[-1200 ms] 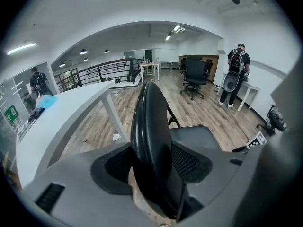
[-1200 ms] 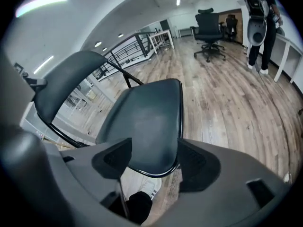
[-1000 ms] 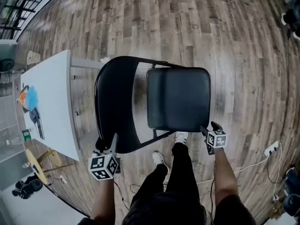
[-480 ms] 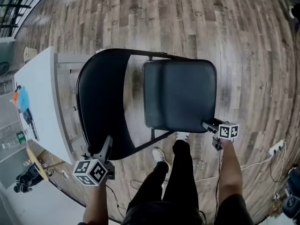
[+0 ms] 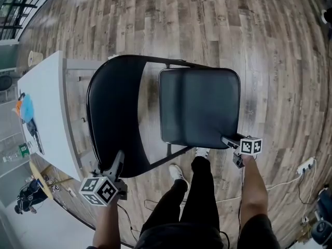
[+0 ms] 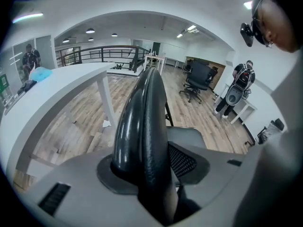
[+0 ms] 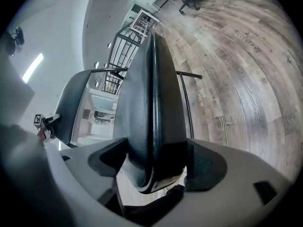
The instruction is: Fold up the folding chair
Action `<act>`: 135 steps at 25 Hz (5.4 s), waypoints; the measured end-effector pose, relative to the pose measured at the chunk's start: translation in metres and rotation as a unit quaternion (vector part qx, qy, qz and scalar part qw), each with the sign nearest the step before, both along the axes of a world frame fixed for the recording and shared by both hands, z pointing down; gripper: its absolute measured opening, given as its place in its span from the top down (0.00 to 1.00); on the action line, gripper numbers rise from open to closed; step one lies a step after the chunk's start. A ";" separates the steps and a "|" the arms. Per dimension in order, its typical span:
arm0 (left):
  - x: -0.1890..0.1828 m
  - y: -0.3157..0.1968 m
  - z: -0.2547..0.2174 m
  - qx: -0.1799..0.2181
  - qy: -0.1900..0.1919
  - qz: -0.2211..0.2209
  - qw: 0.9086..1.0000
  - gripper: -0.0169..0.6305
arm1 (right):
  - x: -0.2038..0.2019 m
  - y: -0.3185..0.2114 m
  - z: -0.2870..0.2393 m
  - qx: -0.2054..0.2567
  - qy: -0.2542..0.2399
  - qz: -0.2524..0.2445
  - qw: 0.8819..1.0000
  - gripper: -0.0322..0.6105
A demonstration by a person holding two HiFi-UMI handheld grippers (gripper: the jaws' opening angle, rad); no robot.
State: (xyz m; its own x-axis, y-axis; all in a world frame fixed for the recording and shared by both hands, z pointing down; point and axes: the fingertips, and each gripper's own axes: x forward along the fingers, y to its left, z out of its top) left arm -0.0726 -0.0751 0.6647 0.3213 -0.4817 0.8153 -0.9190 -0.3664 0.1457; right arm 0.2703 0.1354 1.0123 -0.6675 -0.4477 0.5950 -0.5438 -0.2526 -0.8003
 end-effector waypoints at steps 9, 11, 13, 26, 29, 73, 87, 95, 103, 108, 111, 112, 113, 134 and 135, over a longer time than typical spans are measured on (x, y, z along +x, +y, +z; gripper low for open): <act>0.003 0.003 -0.045 0.020 0.012 -0.002 1.000 0.73 | -0.018 -0.011 -0.058 0.026 0.014 0.005 1.000 0.40; 0.000 0.003 -0.059 0.026 0.012 -0.004 1.000 0.73 | -0.027 -0.013 -0.079 0.030 0.019 -0.001 0.999 0.41; -0.004 0.000 -0.073 0.032 0.014 -0.005 0.999 0.74 | -0.038 -0.018 -0.101 0.038 0.023 -0.013 0.999 0.45; -0.042 -0.007 -0.166 0.049 0.049 0.001 0.998 0.83 | -0.167 -0.058 -0.266 0.088 0.014 -0.086 0.992 0.49; -0.058 -0.011 -0.184 0.052 0.057 0.006 0.997 0.85 | -0.211 -0.071 -0.297 0.105 0.020 -0.120 0.987 0.49; -0.282 -0.090 -0.213 0.057 0.042 -0.013 0.997 0.84 | -0.594 -0.228 -0.363 0.106 0.073 -0.190 0.973 0.75; -0.304 -0.082 -0.213 0.091 0.025 -0.007 0.995 0.68 | -0.582 -0.232 -0.376 0.169 0.163 -0.210 0.949 0.62; -0.319 -0.023 -0.254 0.202 -0.003 0.021 0.979 0.65 | -0.493 -0.224 -0.479 0.318 0.266 -0.102 0.904 0.67; -0.227 0.040 -0.306 0.275 0.078 0.046 0.957 0.96 | -0.405 -0.159 -0.590 0.404 0.291 0.047 0.866 0.93; -0.146 0.096 -0.303 0.260 0.112 0.065 0.957 0.97 | -0.334 -0.079 -0.628 0.451 0.398 0.078 0.795 0.93; -0.111 0.134 -0.297 0.254 0.136 0.073 0.955 0.97 | -0.306 -0.028 -0.633 0.451 0.433 0.083 0.776 0.93; -0.101 0.148 -0.296 0.253 0.143 0.076 0.954 0.97 | -0.299 -0.013 -0.634 0.449 0.441 0.085 0.773 0.93; -0.093 0.162 -0.295 0.254 0.147 0.080 0.952 0.97 | -0.292 0.002 -0.635 0.448 0.447 0.089 0.769 0.93; -0.044 0.311 -0.314 0.286 0.162 0.125 0.936 0.97 | -0.259 0.157 -0.664 0.472 0.481 0.120 0.729 0.93; -0.044 0.314 -0.316 0.288 0.162 0.126 0.936 0.96 | -0.260 0.160 -0.665 0.473 0.481 0.119 0.728 0.93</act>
State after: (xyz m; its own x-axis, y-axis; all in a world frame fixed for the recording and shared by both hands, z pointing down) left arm -0.1165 0.2388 0.3484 0.6682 -0.6872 0.2851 -0.7354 -0.6681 0.1132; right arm 0.0107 0.2956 0.3469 0.0192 -0.9961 0.0864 -0.9989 -0.0153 0.0453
